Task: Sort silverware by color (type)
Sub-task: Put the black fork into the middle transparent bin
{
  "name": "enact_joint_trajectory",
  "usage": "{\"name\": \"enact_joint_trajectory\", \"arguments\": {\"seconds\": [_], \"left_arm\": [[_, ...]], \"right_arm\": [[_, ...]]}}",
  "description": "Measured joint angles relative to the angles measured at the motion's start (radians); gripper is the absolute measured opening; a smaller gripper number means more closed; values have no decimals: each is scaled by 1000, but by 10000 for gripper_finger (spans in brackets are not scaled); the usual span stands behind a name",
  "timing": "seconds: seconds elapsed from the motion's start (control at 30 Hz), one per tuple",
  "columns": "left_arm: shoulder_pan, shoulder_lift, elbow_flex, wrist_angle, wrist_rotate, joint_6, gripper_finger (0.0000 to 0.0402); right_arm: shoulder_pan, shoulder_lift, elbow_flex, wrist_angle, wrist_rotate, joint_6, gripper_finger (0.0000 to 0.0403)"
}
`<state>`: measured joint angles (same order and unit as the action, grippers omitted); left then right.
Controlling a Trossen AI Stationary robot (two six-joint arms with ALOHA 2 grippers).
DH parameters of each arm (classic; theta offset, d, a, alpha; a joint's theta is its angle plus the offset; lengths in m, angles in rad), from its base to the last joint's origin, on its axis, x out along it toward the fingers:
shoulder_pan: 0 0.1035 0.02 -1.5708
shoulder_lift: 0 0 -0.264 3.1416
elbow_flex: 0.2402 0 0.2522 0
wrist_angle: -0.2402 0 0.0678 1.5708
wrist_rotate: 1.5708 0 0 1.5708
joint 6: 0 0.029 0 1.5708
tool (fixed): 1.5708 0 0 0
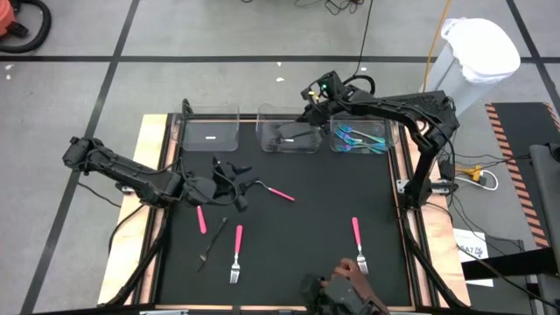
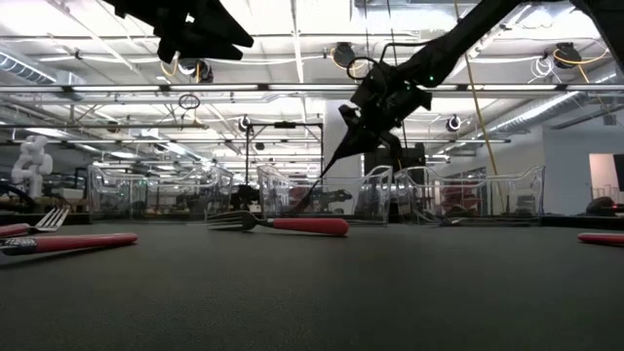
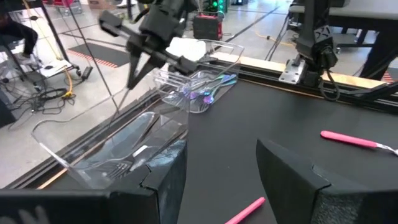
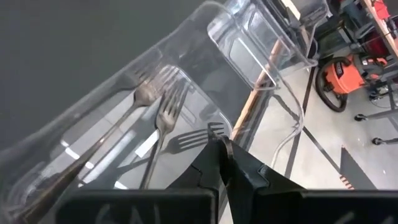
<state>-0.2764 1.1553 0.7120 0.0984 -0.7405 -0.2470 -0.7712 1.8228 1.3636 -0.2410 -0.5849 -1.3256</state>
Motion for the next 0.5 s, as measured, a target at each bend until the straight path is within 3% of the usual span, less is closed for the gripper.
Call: {"name": "enact_joint_trajectory", "arguments": {"seconds": [0.5], "left_arm": [[0,0,0,-2,4,18,193]], "right_arm": [[14,11,0,49,12,41,56]]}}
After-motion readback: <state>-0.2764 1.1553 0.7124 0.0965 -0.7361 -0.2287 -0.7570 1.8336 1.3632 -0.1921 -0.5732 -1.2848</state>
